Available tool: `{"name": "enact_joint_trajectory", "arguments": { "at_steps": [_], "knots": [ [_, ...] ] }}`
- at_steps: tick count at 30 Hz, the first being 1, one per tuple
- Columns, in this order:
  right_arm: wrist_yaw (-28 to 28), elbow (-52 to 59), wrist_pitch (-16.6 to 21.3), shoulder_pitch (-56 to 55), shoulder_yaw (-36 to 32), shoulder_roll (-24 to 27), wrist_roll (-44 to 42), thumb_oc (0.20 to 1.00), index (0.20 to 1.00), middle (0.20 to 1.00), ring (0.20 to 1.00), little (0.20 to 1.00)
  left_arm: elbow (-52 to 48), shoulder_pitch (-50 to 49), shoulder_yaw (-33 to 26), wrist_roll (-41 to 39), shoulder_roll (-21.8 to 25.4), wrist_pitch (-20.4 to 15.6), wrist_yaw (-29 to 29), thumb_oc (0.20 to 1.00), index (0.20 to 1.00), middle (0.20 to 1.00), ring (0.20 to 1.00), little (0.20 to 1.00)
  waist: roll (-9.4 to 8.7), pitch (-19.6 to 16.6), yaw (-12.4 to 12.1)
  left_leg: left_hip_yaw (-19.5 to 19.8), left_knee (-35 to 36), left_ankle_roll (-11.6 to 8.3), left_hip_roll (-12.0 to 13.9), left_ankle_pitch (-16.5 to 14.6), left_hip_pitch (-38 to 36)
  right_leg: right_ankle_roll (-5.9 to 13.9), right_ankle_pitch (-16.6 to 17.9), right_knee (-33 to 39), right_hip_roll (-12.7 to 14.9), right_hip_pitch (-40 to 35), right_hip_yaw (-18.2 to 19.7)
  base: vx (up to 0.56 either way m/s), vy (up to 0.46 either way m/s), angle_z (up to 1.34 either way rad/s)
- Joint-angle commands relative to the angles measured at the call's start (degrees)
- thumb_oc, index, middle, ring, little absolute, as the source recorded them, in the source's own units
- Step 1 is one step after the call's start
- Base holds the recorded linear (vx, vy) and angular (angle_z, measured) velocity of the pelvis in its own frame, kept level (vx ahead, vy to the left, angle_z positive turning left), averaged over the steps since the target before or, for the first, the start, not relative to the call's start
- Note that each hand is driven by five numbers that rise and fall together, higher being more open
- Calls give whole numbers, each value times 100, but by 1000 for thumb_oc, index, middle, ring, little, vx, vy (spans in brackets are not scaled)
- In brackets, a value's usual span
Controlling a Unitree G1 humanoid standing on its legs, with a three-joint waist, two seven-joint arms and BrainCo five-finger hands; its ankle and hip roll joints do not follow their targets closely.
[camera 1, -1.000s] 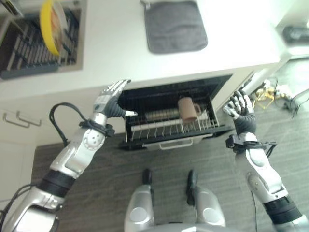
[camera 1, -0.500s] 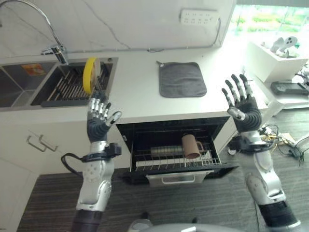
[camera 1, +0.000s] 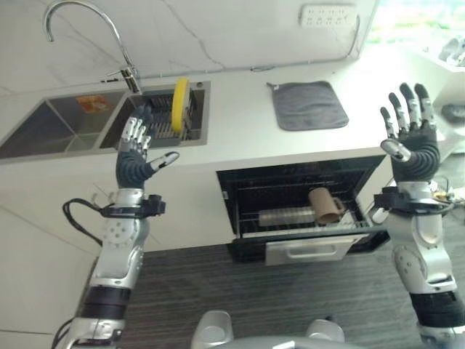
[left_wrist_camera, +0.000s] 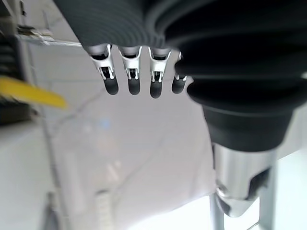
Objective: Place the dishes in the dishwasher.
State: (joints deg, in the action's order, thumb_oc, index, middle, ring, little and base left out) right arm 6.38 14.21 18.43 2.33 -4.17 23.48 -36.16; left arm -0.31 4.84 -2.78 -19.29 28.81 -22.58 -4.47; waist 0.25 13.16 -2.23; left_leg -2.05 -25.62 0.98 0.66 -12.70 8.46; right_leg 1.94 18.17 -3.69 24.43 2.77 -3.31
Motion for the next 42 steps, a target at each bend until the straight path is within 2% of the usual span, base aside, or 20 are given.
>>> {"name": "enact_joint_trajectory", "arguments": {
  "at_steps": [1,3,5,6,7,10,14,18,19,21,22,25,28,30,31,34,35,37,39,42],
  "knots": [
    [-412,0,391,476,141,-18,-101,1000,1000,1000,1000,1000,-810,-744,-512,223,407,-527,-26,1000,1000,1000,1000,1000,56,-487,-413,527,1865,-109,381,660,-1006,758,-1945,-1205,-975,-256,-525,-128,273,-43],
    [-445,129,398,337,226,-135,49,1000,1000,1000,1000,1000,-883,-837,-689,152,395,-520,29,1000,1000,1000,1000,1000,19,-525,-443,587,2086,47,153,805,-1013,557,-2214,-1464,-1638,-236,-537,-90,134,-14],
    [-417,129,429,362,386,-189,127,1000,1000,1000,1000,1000,-928,-910,-723,231,287,-526,7,1000,1000,1000,1000,1000,-36,-564,-541,615,2212,36,-21,931,-970,323,-2306,-1132,-2034,-366,-713,-55,4,23],
    [-328,50,459,483,502,-156,164,1000,1000,1000,1000,1000,-968,-885,-678,273,233,-462,-61,1000,1000,1000,1000,1000,-24,-594,-592,611,2238,28,-81,1007,-956,214,-2370,-901,-2076,-479,-805,7,-66,17],
    [-297,24,458,466,485,-60,181,1000,1000,1000,1000,1000,-898,-808,-583,327,166,-432,-74,1000,1000,1000,1000,1000,-51,-579,-473,768,2204,37,-187,1018,-976,98,-2381,-569,-2309,-554,-406,34,-76,-22],
    [-430,49,402,435,425,109,78,1000,1000,1000,1000,1000,-891,-786,-524,377,55,-363,-136,1000,1000,1000,1000,1000,-45,-611,-374,669,2245,-42,-164,1099,-981,28,-2336,-300,-2332,-652,-494,20,-61,27],
    [-378,126,330,488,401,212,147,1000,1000,1000,1000,1000,-870,-712,-409,533,13,-349,-196,1000,1000,1000,1000,1000,-81,-467,-232,331,1630,-88,-106,899,-806,-69,-2309,-235,-2325,-753,-404,-36,-12,5],
    [-239,206,221,534,351,216,224,1000,1000,1000,1000,1000,-890,-655,-349,460,23,-129,-98,1000,1000,1000,1000,1000,32,-356,-212,421,1952,-322,223,1370,-652,-100,-2501,-413,-2363,-859,-253,95,189,9],
    [-247,240,135,524,328,231,259,1000,1000,1000,1000,1000,-866,-634,-324,450,20,-81,-59,1000,1000,1000,1000,1000,105,-307,-194,536,2164,-433,371,1634,-572,-132,-2641,-548,-2388,-889,-137,163,284,4],
    [-257,215,102,508,318,248,271,1000,1000,1000,1000,1000,-845,-630,-324,386,25,-54,-20,1000,1000,1000,1000,1000,190,-261,-184,608,2401,-528,527,1923,-519,-155,-2781,-692,-2411,-913,-66,197,336,-4],
    [-247,153,128,519,322,214,328,1000,1000,1000,1000,1000,-800,-605,-305,353,-14,-65,71,1000,1000,1000,1000,1000,261,-209,-186,659,2584,-621,678,2163,-475,-156,-2891,-841,-2415,-927,-34,247,391,-2],
    [-234,96,202,492,318,195,419,1000,1000,1000,1000,1000,-786,-599,-292,329,-46,-44,193,1000,1000,1000,1000,1000,318,-149,-204,790,2744,-708,812,2327,-442,-135,-3023,-1039,-2368,-935,7,260,367,-20],
    [-133,152,192,390,246,254,447,1000,1000,1000,1000,1000,-810,-610,-257,280,-10,-1,317,1000,1000,1000,1000,1000,331,-149,-246,998,2678,-701,752,2133,-393,12,-3108,-1170,-2109,-965,31,390,570,-11],
    [-79,82,300,316,161,279,289,1000,1000,1000,1000,1000,-803,-628,-180,346,58,31,276,1000,1000,1000,1000,1000,268,-227,-284,1039,2538,-639,641,1886,-417,246,-3022,-1053,-1805,-1043,15,277,470,-8],
    [-129,-33,450,202,80,242,16,1000,1000,1000,1000,1000,-734,-557,-111,477,155,-23,317,1000,1000,1000,1000,1000,171,-313,-322,1011,2330,-565,529,1703,-391,469,-2838,-854,-1500,-1156,-112,202,355,-15],
    [-274,-97,514,106,119,9,-124,1000,1000,1000,1000,1000,-705,-461,-109,594,340,28,311,1000,1000,1000,1000,1000,60,-433,-429,902,2225,-399,342,1502,-431,685,-2518,-760,-1125,-1162,-452,189,368,-25],
    [-344,4,516,154,342,-203,80,1000,1000,1000,1000,1000,-772,-679,-290,690,504,-7,265,1000,1000,1000,1000,1000,26,-539,-680,559,2297,-261,269,1416,-503,674,-2274,-804,-1050,-1064,-1023,120,336,-65],
    [-211,-17,544,266,540,-242,205,1000,1000,1000,1000,1000,-753,-723,-341,702,609,-30,188,1000,1000,1000,1000,1000,24,-563,-717,432,2394,-185,245,1366,-594,639,-2231,-702,-1178,-858,-977,77,179,-121],
    [-267,-91,501,435,748,-202,123,1000,1000,1000,1000,1000,-744,-698,-386,847,680,71,-128,1000,1000,1000,1000,1000,3,-570,-693,141,2389,-239,318,1300,-654,618,-2068,-295,-1158,-661,-1144,39,-19,-54],
    [-213,-68,419,518,787,-152,113,1000,1000,1000,1000,1000,-895,-721,-419,1001,571,122,-240,1000,1000,1000,1000,1000,-38,-620,-737,44,2609,-273,396,1398,-640,654,-1942,61,-1214,-683,-1139,26,-130,-32]
  ]
}}
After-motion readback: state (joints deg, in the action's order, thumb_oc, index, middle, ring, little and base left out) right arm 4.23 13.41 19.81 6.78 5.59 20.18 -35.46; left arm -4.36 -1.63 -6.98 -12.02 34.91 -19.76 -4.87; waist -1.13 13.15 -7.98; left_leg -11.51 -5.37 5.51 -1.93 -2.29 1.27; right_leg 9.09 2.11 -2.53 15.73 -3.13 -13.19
